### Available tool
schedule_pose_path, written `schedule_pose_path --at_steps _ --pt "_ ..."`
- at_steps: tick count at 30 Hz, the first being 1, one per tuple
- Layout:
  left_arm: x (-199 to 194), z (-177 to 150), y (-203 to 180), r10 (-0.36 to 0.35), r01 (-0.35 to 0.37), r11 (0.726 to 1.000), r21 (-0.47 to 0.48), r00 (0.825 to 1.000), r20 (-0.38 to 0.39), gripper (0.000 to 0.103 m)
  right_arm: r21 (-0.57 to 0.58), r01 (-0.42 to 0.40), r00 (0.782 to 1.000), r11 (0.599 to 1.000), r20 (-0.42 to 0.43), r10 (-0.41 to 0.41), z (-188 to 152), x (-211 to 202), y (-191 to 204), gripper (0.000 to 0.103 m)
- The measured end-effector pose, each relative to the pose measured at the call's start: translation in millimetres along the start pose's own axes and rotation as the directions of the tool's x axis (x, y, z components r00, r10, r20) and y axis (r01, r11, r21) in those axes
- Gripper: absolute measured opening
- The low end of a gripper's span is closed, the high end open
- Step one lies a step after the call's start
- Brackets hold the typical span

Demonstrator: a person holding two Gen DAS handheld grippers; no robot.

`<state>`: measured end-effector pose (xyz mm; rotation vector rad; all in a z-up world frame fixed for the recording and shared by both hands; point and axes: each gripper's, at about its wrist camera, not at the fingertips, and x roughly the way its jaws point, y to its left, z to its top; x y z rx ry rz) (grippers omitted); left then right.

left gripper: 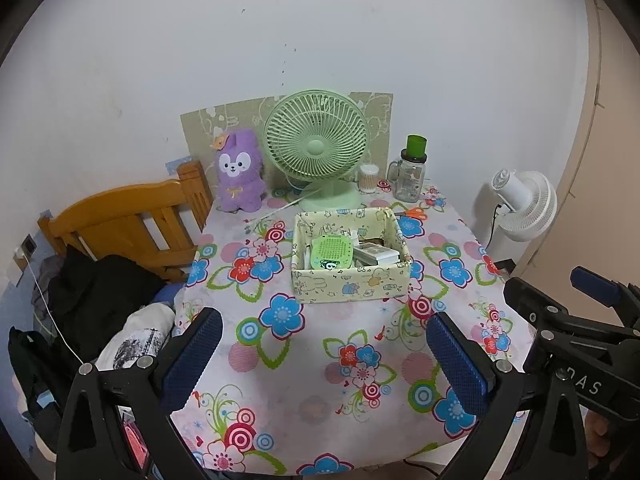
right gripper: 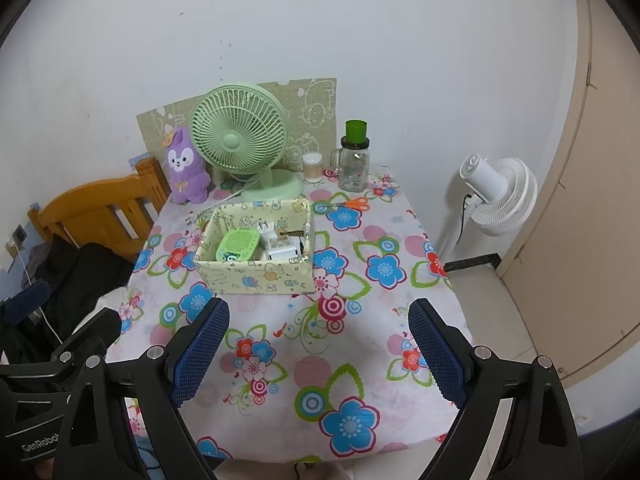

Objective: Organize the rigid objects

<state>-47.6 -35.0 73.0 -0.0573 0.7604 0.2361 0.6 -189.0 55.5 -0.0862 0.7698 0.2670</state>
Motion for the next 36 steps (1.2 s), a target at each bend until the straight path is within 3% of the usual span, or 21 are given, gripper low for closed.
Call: schedule_pose_path --at_steps 36 --pt "10 2 0 0.017 -0.017 1.0 0.01 1.0 -0.012 0.103 0.0 0.006 1.0 1.0 -0.022 -0.006 1 10 1 0.093"
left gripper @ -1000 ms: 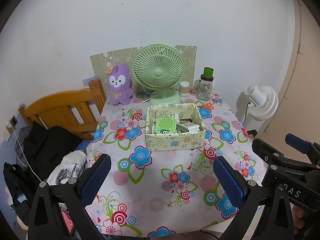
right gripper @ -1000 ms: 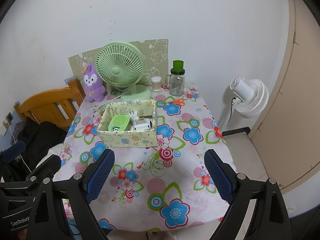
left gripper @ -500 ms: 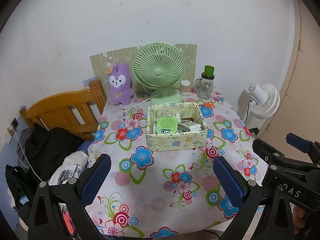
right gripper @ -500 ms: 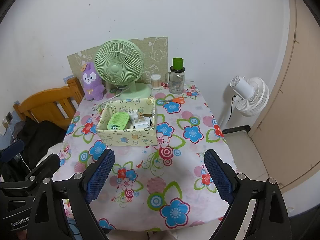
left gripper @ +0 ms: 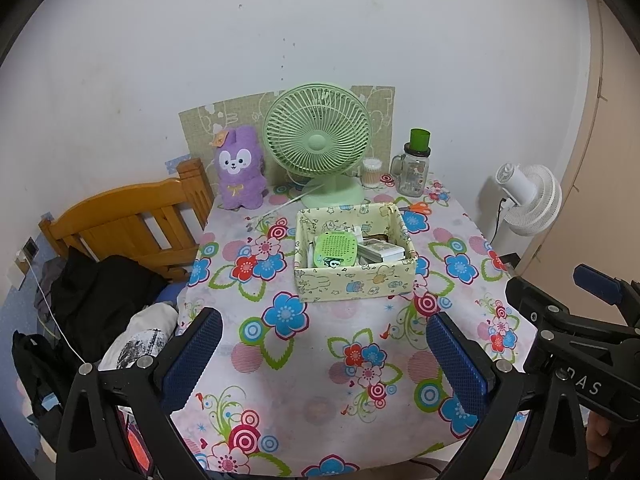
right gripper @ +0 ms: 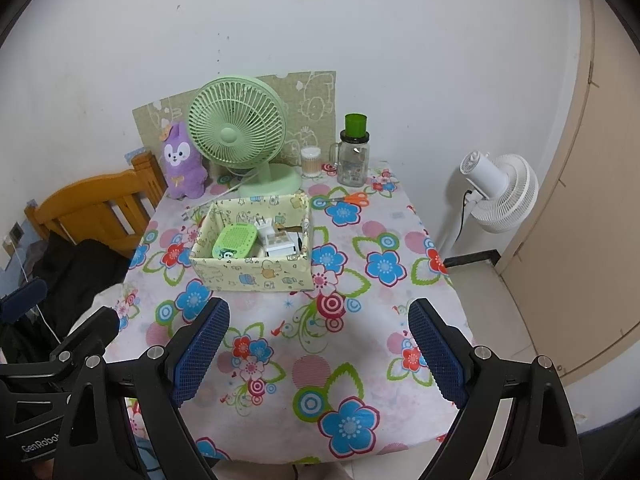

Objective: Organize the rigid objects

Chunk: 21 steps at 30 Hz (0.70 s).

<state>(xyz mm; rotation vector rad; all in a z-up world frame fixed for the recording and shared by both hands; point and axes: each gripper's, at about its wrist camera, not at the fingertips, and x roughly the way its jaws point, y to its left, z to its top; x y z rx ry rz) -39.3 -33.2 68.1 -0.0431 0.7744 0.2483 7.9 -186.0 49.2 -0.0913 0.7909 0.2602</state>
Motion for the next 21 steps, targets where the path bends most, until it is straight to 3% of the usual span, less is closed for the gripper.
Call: schedule_pose_path --at_steps 21 --pt "0.9 -2.4 3.2 0.001 -0.001 1.0 0.005 1.0 0.004 0.103 -0.008 -0.01 1.0 1.0 -0.006 0.01 -0.3 3.8 -0.1 0.093"
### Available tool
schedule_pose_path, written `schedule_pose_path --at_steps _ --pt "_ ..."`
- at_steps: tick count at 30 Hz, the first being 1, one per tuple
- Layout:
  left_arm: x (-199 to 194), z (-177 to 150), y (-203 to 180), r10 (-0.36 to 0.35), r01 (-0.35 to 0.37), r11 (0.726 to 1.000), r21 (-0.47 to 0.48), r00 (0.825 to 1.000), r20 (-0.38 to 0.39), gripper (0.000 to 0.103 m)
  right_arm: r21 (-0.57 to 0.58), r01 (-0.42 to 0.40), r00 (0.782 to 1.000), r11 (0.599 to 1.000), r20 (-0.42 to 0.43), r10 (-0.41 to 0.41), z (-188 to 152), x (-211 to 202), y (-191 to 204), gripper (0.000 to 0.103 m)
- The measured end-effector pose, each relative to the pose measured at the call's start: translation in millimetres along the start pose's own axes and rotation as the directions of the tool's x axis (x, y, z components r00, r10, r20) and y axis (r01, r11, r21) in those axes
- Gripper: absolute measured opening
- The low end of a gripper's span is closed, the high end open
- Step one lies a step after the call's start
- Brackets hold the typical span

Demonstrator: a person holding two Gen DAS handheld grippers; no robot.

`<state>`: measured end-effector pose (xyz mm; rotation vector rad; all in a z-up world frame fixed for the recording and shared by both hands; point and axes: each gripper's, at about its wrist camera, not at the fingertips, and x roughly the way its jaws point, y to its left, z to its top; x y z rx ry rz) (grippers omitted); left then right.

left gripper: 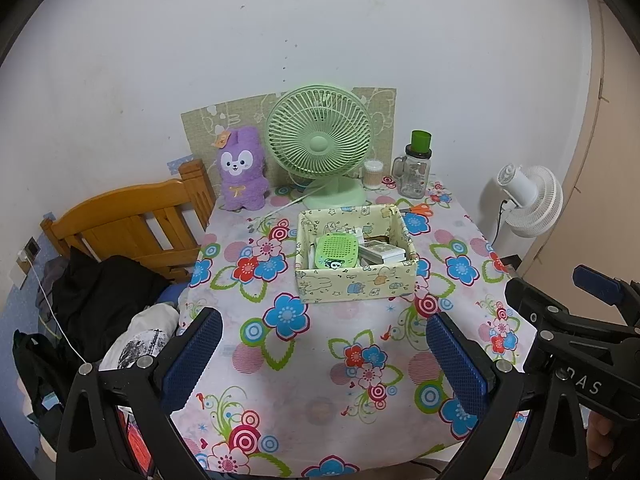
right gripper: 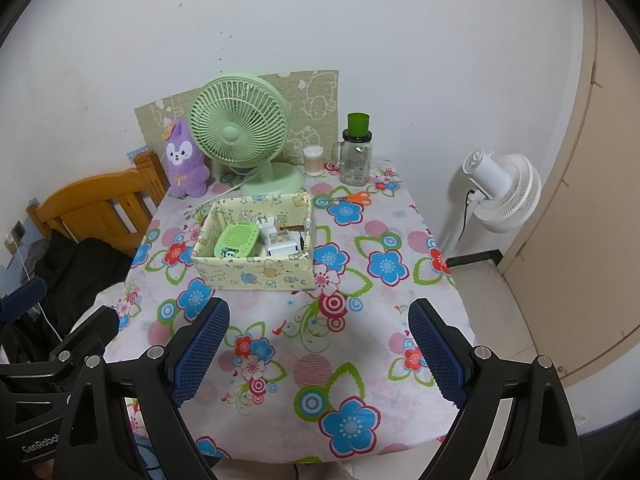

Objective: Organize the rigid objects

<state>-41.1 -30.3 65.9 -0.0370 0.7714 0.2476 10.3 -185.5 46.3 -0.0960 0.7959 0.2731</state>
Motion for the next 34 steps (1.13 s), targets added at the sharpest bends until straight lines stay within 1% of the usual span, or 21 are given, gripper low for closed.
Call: schedule_pose_path --at_steps 24,34 --pt "0 2 -1 -0.003 0.003 1.0 -0.004 1.0 -0.007 0.103 0.002 0.001 1.0 1.0 -0.003 -0.001 2 2 -1 0.093" --pt "24 11 9 -0.038 0.037 0.999 -0.02 0.998 -0.045 0.103 0.0 0.012 1.0 1.0 -0.028 -0.012 9 19 6 0.093"
